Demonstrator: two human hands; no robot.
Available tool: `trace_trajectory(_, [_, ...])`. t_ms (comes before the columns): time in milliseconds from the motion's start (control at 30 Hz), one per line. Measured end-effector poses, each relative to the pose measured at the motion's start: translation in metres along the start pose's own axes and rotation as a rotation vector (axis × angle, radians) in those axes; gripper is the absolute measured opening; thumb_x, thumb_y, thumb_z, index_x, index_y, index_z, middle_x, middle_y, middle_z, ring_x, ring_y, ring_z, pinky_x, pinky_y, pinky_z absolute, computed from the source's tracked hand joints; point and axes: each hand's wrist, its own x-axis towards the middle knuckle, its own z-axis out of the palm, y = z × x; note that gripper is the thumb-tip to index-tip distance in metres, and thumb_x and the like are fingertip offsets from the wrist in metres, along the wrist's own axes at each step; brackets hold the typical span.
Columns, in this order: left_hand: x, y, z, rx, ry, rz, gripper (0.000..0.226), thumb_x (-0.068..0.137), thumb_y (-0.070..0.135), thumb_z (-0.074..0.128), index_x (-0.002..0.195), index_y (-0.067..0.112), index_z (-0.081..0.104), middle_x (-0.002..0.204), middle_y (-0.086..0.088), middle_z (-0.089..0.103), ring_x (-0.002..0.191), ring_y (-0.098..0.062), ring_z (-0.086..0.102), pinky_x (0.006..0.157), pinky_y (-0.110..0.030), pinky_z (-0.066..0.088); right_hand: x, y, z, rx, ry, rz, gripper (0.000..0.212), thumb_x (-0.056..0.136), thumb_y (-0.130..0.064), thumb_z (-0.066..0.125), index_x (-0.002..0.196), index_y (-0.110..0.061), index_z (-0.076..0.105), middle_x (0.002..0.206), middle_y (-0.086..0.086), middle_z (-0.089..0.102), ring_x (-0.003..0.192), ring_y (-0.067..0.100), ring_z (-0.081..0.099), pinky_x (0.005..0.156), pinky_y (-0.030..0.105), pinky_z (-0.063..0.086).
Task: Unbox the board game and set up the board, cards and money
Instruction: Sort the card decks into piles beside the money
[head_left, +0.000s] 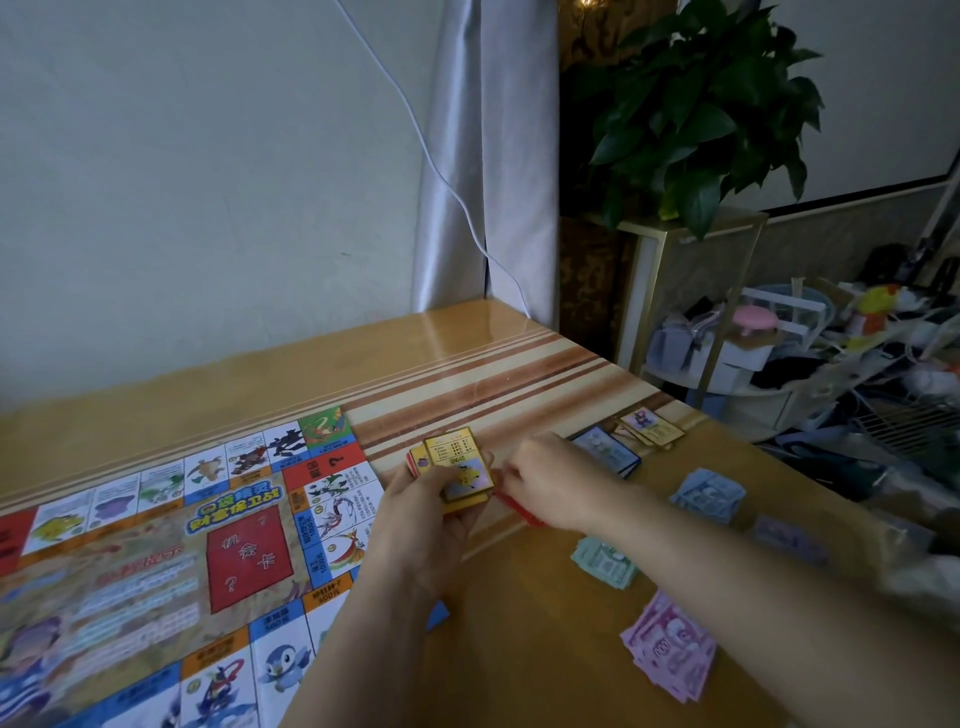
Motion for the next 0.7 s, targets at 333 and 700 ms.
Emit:
trace_trajectory(333, [-0.007,-0.004,0.007,0.146,-0.134,-0.079,0.022,0.089,-0.002,0.055,0.110,0.004,0.057,0.083,-0.013,0.072,0.067,-0.020,0.071,0.049,-0.027,0.056,0.002,-0.002,-0.041,0.506,-0.010,0.015,0.011,0.080,-0.033,0.074,0.087,-0.026,0.069,0.090,-0.006,0.071,0.086,0.007,0.066,0.082,0.032,0.054])
trace_trajectory(700, [-0.005,-0.003,0.004,0.190,-0.113,-0.003,0.027,0.091,-0.004,0.053,0.115,0.008,0.058,0.087,-0.012,0.073,0.071,-0.021,0.072,0.051,-0.028,0.056,-0.009,0.013,-0.062,0.773,0.058,0.138,0.016,0.086,-0.015,0.068,0.101,-0.014,0.065,0.070,-0.007,0.066,0.045,-0.004,0.049,0.044,0.010,0.036])
